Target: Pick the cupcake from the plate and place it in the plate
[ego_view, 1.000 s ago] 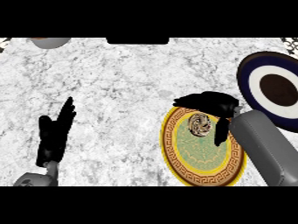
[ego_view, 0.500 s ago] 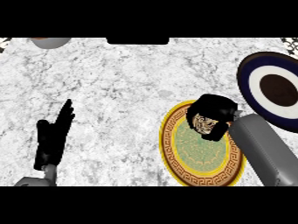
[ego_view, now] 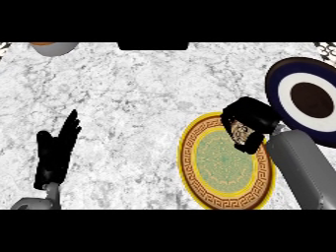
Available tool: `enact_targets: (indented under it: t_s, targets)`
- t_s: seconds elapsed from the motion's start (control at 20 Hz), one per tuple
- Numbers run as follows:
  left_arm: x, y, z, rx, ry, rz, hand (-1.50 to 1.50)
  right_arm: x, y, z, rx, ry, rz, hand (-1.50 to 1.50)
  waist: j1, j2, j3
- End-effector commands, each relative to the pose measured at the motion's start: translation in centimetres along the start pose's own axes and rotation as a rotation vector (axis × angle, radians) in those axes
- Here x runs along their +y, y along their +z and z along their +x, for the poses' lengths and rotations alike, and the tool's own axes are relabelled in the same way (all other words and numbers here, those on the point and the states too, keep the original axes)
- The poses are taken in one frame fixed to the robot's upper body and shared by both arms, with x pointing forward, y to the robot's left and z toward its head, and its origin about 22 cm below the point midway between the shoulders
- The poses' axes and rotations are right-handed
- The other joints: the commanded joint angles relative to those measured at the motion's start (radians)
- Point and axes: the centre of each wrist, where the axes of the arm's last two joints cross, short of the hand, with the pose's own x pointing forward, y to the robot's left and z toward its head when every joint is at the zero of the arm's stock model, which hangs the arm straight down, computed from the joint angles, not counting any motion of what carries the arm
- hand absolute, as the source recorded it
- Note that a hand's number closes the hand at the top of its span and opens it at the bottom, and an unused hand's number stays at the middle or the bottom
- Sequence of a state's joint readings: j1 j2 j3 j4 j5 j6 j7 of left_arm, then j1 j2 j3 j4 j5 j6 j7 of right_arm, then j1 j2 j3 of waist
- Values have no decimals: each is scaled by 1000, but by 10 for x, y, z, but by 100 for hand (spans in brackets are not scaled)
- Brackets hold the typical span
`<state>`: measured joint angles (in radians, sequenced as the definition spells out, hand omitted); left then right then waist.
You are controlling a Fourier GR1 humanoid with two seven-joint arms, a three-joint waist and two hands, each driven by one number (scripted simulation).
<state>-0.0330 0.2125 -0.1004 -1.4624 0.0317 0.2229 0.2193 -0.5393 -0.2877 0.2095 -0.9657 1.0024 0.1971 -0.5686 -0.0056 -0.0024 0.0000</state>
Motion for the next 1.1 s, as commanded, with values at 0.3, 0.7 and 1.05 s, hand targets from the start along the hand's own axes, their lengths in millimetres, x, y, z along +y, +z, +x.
enact_targets:
  t_s: [0.3, 0.7, 1.05]
  targets:
    - [6, 0, -9, -4, 11, 19, 0, -2, 71, -1, 276, 156, -423, 150, -15, -3, -1]
    - [16, 4, -7, 21, -11, 21, 0, -48, 136, 23, 321, 147, -831, 150, -26, -6, 0]
    - [-5, 3, -1, -4, -6, -21, 0, -73, 167, -14, 485, 49, -902, 150, 6, 3, 0]
